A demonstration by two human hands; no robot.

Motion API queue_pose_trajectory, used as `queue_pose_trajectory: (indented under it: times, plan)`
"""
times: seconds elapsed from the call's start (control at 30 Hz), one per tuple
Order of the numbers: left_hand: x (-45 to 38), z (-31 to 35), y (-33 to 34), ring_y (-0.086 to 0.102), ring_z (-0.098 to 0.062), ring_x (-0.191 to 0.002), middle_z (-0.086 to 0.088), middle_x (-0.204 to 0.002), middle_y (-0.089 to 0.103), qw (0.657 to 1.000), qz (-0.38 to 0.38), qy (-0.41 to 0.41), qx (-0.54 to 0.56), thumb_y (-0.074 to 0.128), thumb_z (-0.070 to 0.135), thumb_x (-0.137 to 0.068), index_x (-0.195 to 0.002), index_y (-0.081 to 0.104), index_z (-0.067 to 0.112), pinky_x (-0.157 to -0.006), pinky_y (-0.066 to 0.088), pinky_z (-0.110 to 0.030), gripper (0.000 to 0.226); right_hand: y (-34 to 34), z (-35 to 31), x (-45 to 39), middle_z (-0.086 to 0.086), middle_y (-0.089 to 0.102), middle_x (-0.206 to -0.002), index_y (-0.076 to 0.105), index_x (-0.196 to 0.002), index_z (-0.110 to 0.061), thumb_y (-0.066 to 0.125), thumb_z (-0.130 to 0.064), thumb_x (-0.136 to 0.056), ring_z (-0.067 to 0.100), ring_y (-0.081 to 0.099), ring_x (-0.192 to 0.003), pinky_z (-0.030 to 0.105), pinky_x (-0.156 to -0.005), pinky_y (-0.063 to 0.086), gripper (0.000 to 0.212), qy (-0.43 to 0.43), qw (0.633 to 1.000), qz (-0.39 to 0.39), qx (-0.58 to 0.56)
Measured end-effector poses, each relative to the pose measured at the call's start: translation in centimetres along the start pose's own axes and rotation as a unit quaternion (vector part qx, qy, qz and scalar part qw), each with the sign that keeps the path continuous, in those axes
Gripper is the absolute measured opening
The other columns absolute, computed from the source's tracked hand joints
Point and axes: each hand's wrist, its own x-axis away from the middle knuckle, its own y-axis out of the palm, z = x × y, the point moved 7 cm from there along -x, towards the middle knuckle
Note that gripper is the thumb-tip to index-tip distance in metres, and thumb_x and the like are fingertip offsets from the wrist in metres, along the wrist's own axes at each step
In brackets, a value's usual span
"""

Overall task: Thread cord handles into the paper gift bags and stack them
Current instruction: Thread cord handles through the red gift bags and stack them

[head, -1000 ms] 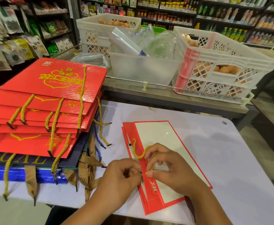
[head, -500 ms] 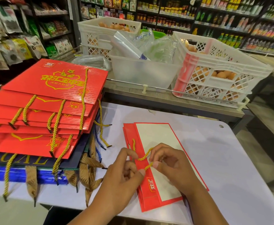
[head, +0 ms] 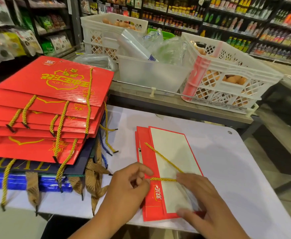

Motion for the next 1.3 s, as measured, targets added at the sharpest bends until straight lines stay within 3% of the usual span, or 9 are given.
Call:
queue_pose_trajectory:
  times: [0.13,0.3,0.5,0.57,0.67,0.8,0.9,1.0,1.3]
  plan:
    - [0.2,0.8,-0.1,0.054,-0.006,-0.064,0.000,-0.072,0.057,1.000,0.003,-0.005,0.027,0.066,-0.007,-0.093,-0.090,0.076,0.015,-0.060,0.047,-0.017,0.024,1.2,-0.7,1.3,-0.053,-0.027,-0.146,-0.021,-0.133,-0.078,0.028,-0.102,-0.069,-0.030,-0.013,-0.139,0.022,-0.125,0.010,0.085,0.015,0.991,-0.108,0.078]
    - [1.0,5.1,0.4,0.051,-0.009,-0.062,-0.015,-0.073,0.056,0.998,-0.030,0.047,-0.016,0.071,0.000,-0.091,-0.083,0.077,0.024,-0.059,0.044,-0.016,0.026,1.1,-1.8,2.8,-0.022,0.029,-0.163,0.033,-0.156,-0.039,0.079,-0.063,-0.079,0.000,0.033,-0.147,0.028,-0.101,0.054,0.092,-0.084,0.984,0.032,0.151]
    - [3.1,12.3,1.0,0.056,-0.004,-0.059,0.007,-0.068,0.064,0.983,-0.106,0.139,-0.061,0.069,0.036,-0.074,-0.094,0.078,0.041,-0.059,0.047,-0.016,0.022,-0.2,-1.7,5.4,-0.034,0.038,-0.157,0.037,-0.149,-0.062,0.034,-0.070,-0.103,-0.002,0.039,-0.146,0.032,-0.116,0.038,0.046,-0.054,0.994,0.093,-0.025]
    - [3.0,14.6,-0.2,0.063,-0.006,-0.057,0.010,-0.076,0.072,0.981,-0.091,0.170,-0.007,0.070,0.036,-0.067,-0.089,0.079,0.046,-0.054,0.052,-0.018,0.027,-1.8,-3.5,6.6,-0.019,0.060,-0.145,0.060,-0.140,-0.044,0.055,-0.041,-0.104,0.006,0.056,-0.135,0.026,-0.111,0.044,0.037,-0.028,0.957,0.220,-0.186]
    - [2.3,15.8,-3.5,0.066,-0.014,-0.066,0.008,-0.085,0.073,0.972,0.026,0.235,-0.013,0.069,0.031,-0.067,-0.092,0.079,0.041,-0.056,0.054,-0.031,0.029,-3.9,-3.2,9.5,0.001,0.080,-0.088,0.080,-0.107,-0.035,0.081,-0.028,-0.080,0.011,0.072,-0.072,0.014,-0.067,0.054,0.028,0.083,0.842,0.460,-0.269]
    - [0.1,11.1,-3.9,0.066,0.001,-0.107,0.014,-0.118,0.070,0.979,0.069,0.169,-0.091,0.064,0.039,-0.086,-0.116,0.064,0.047,-0.084,0.054,-0.022,0.031,-4.6,-0.8,8.9,0.009,0.079,-0.080,0.080,-0.094,-0.015,0.090,-0.022,-0.076,0.017,0.074,-0.066,0.022,-0.062,0.060,0.022,0.159,0.764,0.444,-0.441]
    - [-0.6,7.7,-1.8,0.070,0.008,-0.090,0.022,-0.101,0.076,0.996,-0.005,0.060,-0.062,0.070,0.055,-0.092,-0.105,0.063,0.063,-0.085,0.055,-0.025,0.017,-4.6,-0.1,8.5,0.013,0.080,-0.097,0.079,-0.106,-0.024,0.095,-0.063,-0.049,0.030,0.078,-0.085,0.045,-0.080,0.061,0.071,0.189,0.783,0.370,-0.463]
    - [-0.2,5.4,-0.9,0.077,-0.018,-0.075,-0.002,-0.084,0.080,0.998,-0.002,0.006,-0.065,0.070,0.028,-0.099,-0.104,0.066,0.045,-0.078,0.055,-0.042,0.019,-4.3,2.0,9.1,0.014,0.080,-0.089,0.078,-0.103,-0.017,0.072,-0.028,-0.092,0.032,0.077,-0.079,0.041,-0.077,0.056,0.016,0.231,0.782,0.367,-0.447]
    - [-0.5,1.7,1.4,0.063,-0.025,-0.054,-0.018,-0.066,0.073,0.992,-0.043,-0.054,-0.102,0.065,0.008,-0.099,-0.097,0.063,0.023,-0.065,0.045,-0.036,0.016,-5.1,5.1,10.4,0.009,0.077,-0.075,0.075,-0.095,-0.030,0.064,-0.023,-0.101,0.036,0.074,-0.073,0.049,-0.077,0.058,0.015,0.244,0.867,0.336,-0.276]
